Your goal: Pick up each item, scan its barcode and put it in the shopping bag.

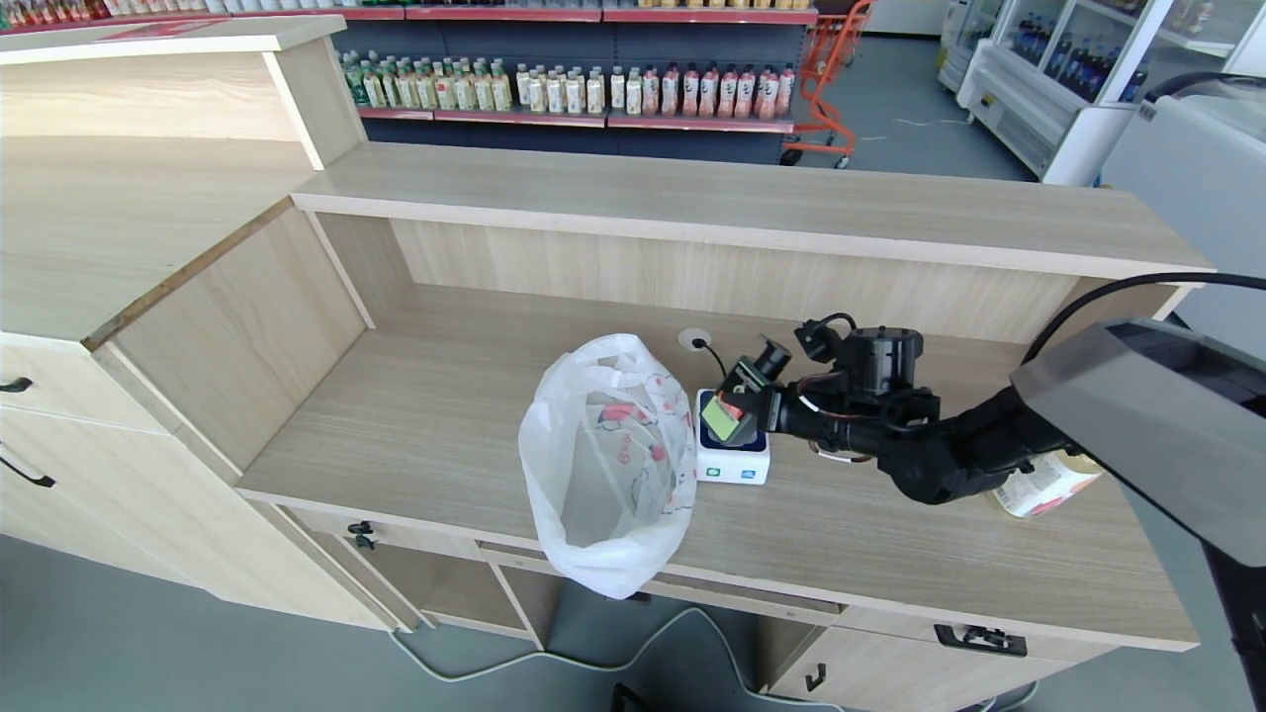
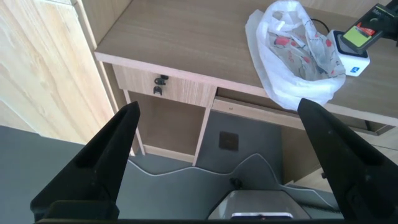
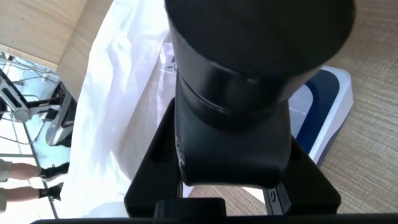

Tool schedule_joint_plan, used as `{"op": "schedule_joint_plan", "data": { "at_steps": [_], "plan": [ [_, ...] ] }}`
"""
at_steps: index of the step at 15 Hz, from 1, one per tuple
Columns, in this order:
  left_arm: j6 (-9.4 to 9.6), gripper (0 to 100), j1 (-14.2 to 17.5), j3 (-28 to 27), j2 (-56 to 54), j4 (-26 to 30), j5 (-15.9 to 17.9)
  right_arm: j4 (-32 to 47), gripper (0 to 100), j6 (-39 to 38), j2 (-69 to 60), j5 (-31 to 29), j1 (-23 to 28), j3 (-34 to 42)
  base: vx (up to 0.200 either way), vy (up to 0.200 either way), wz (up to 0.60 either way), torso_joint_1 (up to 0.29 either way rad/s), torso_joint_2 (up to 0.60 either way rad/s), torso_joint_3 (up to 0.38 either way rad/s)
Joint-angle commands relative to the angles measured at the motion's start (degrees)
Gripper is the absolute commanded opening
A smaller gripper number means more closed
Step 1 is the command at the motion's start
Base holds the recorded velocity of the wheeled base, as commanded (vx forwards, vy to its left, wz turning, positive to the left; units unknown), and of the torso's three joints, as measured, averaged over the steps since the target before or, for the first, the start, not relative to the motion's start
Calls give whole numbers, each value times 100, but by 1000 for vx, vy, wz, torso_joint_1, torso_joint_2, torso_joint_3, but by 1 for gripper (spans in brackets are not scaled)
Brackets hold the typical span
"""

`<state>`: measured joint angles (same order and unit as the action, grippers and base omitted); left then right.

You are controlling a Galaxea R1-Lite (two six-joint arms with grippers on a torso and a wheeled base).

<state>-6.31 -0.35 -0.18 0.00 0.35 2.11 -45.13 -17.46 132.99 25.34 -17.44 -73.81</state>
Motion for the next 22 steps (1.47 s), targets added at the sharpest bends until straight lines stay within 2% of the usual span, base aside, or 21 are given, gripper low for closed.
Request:
{"op": "schedule_joint_plan", "data": {
  "at_steps": [1,17,20,22],
  "plan": [
    [-1,100,0,1,0,0,0,-5,0,-3,52,-3,-5,-19,0,0,0,0,0,0],
    [-1,100,0,1,0,0,0,-31,0,-82,245,-3,-84,-309,0,0,0,0,0,0],
    [-1,100,0,1,0,0,0,-22,0,-38,-150,-3,-5,-89,0,0,0,0,0,0],
    [-1,100,0,1,0,0,0,-31,0,392,-889,6,268,508,0,0,0,0,0,0]
  ]
}}
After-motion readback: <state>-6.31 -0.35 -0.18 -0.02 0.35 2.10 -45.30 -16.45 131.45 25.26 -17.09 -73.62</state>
